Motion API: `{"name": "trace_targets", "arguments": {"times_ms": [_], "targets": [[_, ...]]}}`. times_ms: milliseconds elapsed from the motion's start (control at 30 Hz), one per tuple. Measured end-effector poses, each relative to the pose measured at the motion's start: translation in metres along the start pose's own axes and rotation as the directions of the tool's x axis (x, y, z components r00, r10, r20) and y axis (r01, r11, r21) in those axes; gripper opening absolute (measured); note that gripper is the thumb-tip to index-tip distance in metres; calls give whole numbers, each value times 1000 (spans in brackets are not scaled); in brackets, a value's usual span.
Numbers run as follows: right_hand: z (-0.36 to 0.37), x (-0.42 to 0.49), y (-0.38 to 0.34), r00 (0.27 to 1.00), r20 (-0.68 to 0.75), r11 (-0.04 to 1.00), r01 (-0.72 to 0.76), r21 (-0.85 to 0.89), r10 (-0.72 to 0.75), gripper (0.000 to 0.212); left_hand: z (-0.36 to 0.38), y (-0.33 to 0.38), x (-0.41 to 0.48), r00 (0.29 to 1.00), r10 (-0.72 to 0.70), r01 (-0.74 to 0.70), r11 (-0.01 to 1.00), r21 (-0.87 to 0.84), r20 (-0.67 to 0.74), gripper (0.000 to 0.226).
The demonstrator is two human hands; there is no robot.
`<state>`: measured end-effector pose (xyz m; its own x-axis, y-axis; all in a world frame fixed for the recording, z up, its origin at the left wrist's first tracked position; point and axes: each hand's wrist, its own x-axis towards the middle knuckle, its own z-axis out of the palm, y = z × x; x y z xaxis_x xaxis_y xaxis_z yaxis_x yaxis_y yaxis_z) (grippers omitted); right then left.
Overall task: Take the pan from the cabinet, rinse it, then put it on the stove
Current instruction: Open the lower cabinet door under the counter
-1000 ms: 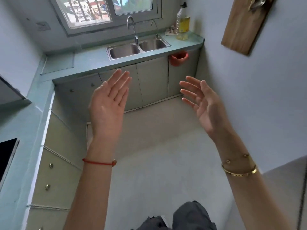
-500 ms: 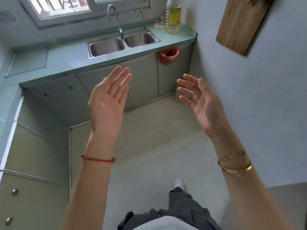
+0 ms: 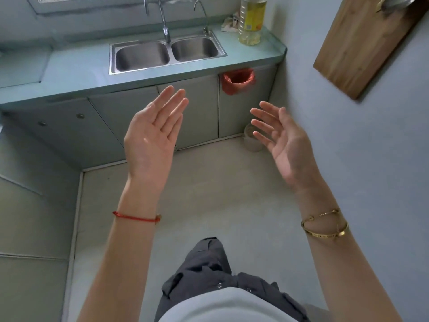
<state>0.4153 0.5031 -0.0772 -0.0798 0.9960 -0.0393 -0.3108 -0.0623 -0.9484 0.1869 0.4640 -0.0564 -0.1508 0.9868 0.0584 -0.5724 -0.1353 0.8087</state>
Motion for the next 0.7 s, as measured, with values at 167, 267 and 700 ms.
{"name": "trace_targets", "arguments": {"times_ms": [167,267,700], "targets": [[-19,61,4,1000,8,1000,-22,3,22,42,8,-23,54,1000,12,-12,1000,10,-17,49],[-29,106,7,999,17,1000,-28,2,28,42,12,-39,94,999,16,-16,1000,4,-38,48],[-38,318,-21,994,107,999,-19,-49,24,42,41,-63,289,993,63,-66,997,-29,-104,48]]}}
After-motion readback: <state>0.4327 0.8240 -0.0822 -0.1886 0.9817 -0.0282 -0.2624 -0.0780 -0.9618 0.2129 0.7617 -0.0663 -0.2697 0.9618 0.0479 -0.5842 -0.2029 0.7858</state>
